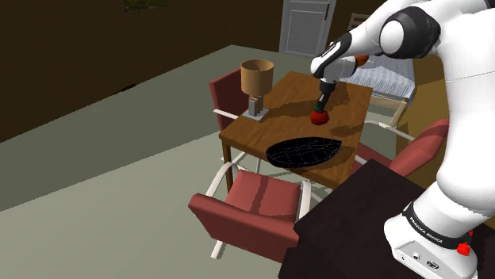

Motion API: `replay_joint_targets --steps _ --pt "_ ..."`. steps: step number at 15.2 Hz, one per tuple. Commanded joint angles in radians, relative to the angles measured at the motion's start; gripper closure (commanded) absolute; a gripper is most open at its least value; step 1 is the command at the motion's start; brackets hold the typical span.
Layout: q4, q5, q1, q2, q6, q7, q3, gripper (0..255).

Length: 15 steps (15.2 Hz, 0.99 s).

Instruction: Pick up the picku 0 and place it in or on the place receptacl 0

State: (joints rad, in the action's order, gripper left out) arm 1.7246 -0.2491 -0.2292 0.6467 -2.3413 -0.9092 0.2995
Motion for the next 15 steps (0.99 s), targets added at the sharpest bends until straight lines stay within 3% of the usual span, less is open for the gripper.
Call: replay_joint_targets --steps 1,13,15 --pt "-0.003 0.006 0.003 -0.016 0.019 0.004 0.005 255" --pt "-0.019 0.041 0.020 -0.108 0.124 0.025 0.029 255" --pt "0.070 0.058 0.059 -0.173 0.097 0.056 0.034 255"
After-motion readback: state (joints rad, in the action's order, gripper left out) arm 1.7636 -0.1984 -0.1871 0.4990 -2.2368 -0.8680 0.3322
